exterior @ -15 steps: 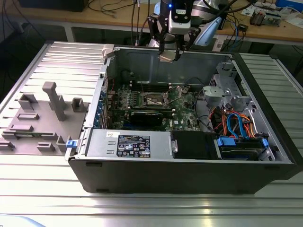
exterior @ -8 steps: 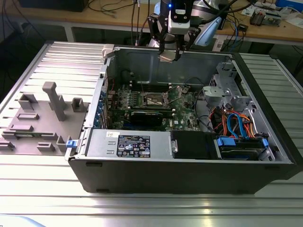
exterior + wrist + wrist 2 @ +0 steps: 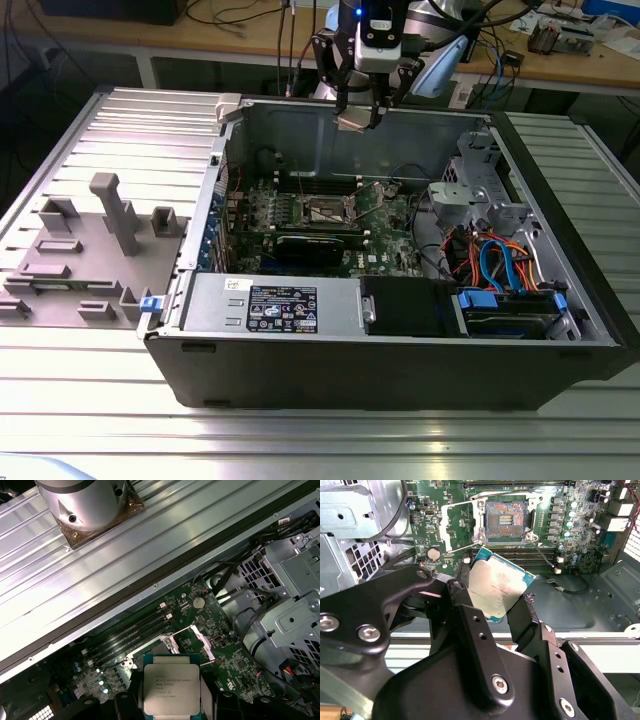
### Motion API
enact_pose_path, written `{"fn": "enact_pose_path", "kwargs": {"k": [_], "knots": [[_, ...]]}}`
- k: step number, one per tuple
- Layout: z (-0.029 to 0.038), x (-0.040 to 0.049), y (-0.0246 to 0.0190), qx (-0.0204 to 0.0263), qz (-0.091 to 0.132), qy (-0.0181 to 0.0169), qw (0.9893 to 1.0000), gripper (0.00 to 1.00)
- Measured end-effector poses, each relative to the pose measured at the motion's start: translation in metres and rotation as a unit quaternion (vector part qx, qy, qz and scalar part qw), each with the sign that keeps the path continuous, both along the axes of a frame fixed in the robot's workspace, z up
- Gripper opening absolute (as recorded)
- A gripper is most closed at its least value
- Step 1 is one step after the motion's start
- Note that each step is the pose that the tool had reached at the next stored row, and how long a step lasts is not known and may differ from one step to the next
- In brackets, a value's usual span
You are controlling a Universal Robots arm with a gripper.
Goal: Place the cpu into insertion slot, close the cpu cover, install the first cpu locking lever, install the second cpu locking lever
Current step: 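Place the cpu into insertion slot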
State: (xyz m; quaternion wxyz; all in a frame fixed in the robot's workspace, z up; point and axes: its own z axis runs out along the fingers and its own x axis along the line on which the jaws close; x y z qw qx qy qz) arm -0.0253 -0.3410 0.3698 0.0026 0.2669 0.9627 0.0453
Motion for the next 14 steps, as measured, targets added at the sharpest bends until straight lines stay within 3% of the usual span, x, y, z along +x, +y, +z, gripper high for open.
{"fn": "enact_pose_path", "kwargs": {"k": [14], "knots": [[0.0,0.0,0.0,0.0,-0.01,0.0,0.9999,0.54]]}}
